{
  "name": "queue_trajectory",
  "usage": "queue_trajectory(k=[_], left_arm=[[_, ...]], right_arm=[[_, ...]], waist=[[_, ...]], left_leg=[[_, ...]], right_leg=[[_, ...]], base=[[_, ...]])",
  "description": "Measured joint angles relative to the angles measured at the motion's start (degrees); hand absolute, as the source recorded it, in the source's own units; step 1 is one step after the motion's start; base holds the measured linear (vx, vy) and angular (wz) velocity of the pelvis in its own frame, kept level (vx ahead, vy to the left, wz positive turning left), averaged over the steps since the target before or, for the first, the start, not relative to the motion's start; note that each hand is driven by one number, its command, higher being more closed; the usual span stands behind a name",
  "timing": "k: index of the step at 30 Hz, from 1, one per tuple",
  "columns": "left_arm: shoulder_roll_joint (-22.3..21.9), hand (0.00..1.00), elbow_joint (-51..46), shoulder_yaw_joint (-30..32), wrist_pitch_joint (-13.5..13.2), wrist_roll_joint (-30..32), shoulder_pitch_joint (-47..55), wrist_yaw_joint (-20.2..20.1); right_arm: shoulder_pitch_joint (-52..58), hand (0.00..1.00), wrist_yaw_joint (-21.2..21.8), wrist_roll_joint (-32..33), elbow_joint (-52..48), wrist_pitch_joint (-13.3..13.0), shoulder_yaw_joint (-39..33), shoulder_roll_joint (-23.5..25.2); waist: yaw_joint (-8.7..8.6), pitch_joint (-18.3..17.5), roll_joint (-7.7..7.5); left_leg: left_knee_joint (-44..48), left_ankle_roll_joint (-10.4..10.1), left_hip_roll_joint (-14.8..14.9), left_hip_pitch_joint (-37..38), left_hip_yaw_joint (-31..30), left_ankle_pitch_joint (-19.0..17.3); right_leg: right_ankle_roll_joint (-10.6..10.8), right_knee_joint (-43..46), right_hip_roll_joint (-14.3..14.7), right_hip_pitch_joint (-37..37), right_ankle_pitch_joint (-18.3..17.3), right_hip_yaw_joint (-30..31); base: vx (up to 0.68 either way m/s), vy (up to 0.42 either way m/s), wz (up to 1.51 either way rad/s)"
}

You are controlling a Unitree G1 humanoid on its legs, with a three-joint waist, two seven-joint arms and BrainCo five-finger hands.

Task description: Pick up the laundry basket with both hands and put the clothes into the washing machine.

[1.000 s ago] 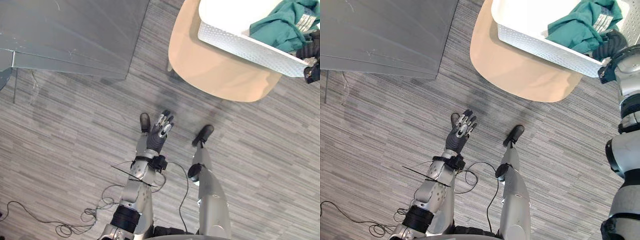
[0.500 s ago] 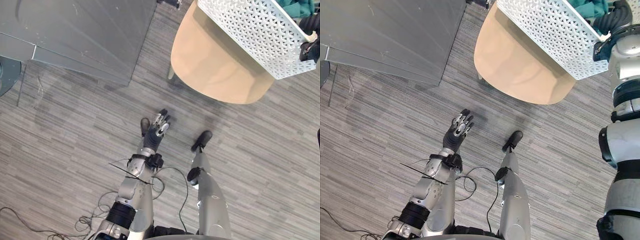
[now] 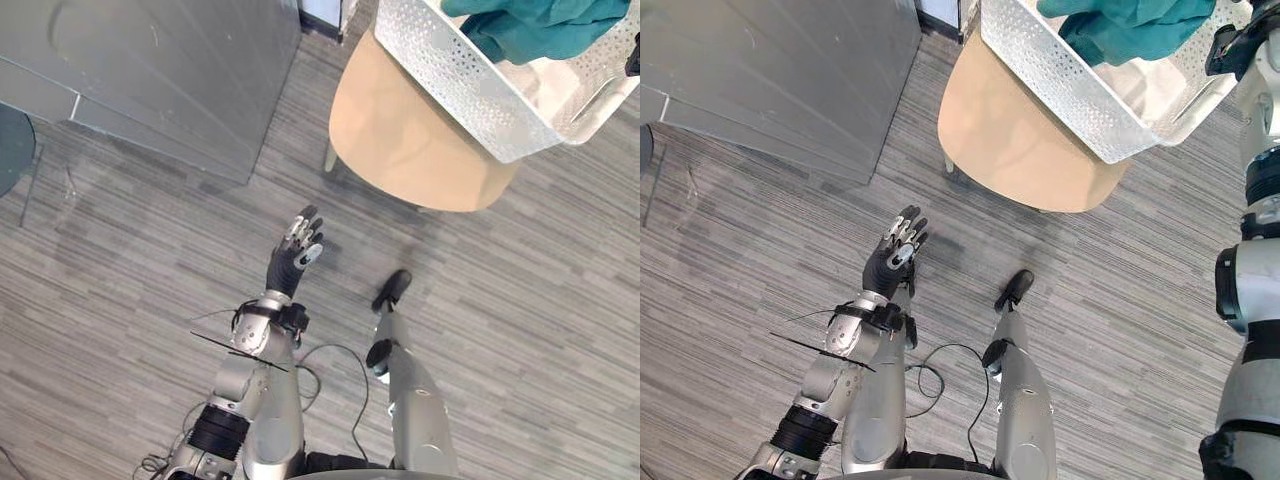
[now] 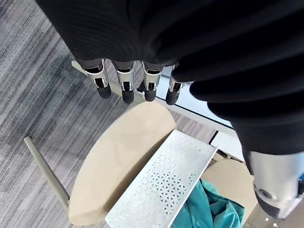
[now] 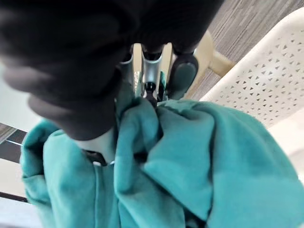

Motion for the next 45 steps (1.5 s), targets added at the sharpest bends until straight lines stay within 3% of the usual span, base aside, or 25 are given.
queue_trajectory(k=[13,19,23,26,28,33,37,41,45], left_arm=[[-1.38,0.0,-0.62,1.21,-0.03,3.48,-3.22,2.59],[0.31,0.0,-8.64,5.19,-0.29,7.19,-3.49,4.26],[2.41,0.0,-12.2,6.43,-1.1,9.13,-4.6,4.25],[3.39,0.0,-15.62,6.69,-1.12,10.83,-4.24,4.14],[4.48,0.0,-16.79,6.93,-1.15,12.01,-3.51,4.09],[7.36,0.0,-17.88,8.83,-1.03,15.36,-1.99,2.99],[12.95,0.0,-17.93,9.22,0.17,15.52,-0.97,-0.24],[19.35,0.0,-16.64,7.84,2.59,11.05,-0.39,-5.86],[26.22,0.0,-12.63,3.29,5.13,5.25,-1.0,-9.87]], right_arm=[[4.8,1.0,-0.35,-4.37,-8.07,0.78,-1.37,2.59],[4.81,1.0,-0.49,-4.93,-16.04,0.74,-2.93,2.53],[8.92,1.0,-0.4,-5.09,-23.46,0.15,-6.63,2.26],[17.85,1.0,0.64,-7.39,-29.26,-0.33,-10.93,2.23],[25.8,1.0,2.24,-9.69,-33.59,-0.3,-12.6,2.37],[38.62,1.0,5.14,-11.69,-40.65,-0.26,-16.95,3.88],[46.38,1.0,8.04,-11.61,-46.48,-0.18,-19.23,5.46],[49.17,1.0,10.79,-10.84,-51.03,-0.14,-19.37,5.42],[50.23,1.0,11.08,-6.43,-55.16,-0.16,-19.32,5.44]], waist=[[-0.29,0.15,-0.46],[-1.66,0.41,-0.97],[-2.71,-0.12,-1.55],[-2.88,-3.67,-2.66],[-2.97,-8.85,-3.27],[-3.79,-15.44,-3.54],[-5.34,-21.37,-3.92],[-7.89,-21.89,-4.13],[-8.98,-21.9,-4.14]], left_leg=[[6.12,0.2,1.13,-4.44,0.16,-2.81],[7.32,-0.3,2.27,1.56,0.6,-4.51],[7.35,-0.53,2.32,7.49,0.58,-6.09],[6.06,-1.24,2.36,11.91,1.1,-6.9],[4.85,-1.62,2.21,14.52,1.59,-7.08],[2.57,-2.0,1.88,21.89,3.9,-8.22],[-1.21,-2.17,1.66,27.11,6.77,-8.29],[-2.84,-2.27,0.89,29.64,6.91,-8.18],[-2.23,-2.29,0.63,28.41,6.81,-8.2]], right_leg=[[-0.7,0.02,0.65,-2.53,1.36,1.39],[-0.63,0.02,1.52,3.5,1.23,1.63],[-0.54,0.01,1.58,9.65,-0.99,1.43],[0.36,0.02,1.57,13.7,-2.63,1.08],[0.53,0.03,1.44,15.62,-3.53,0.92],[1.0,0.83,0.81,20.56,-5.06,1.73],[1.23,0.27,0.85,22.69,-5.51,3.09],[1.16,0.1,0.44,24.26,-5.64,3.28],[1.15,0.28,0.05,23.47,-5.63,3.11]], base=[[0.0,0.046,-0.08],[0.02,0.016,-0.04],[0.04,0.032,0.09],[0.1,0.03,0.14],[0.15,0.026,0.06],[0.14,0.045,-0.07],[0.11,0.035,-0.2],[0.03,0.045,-0.07],[-0.02,0.036,0.05]])
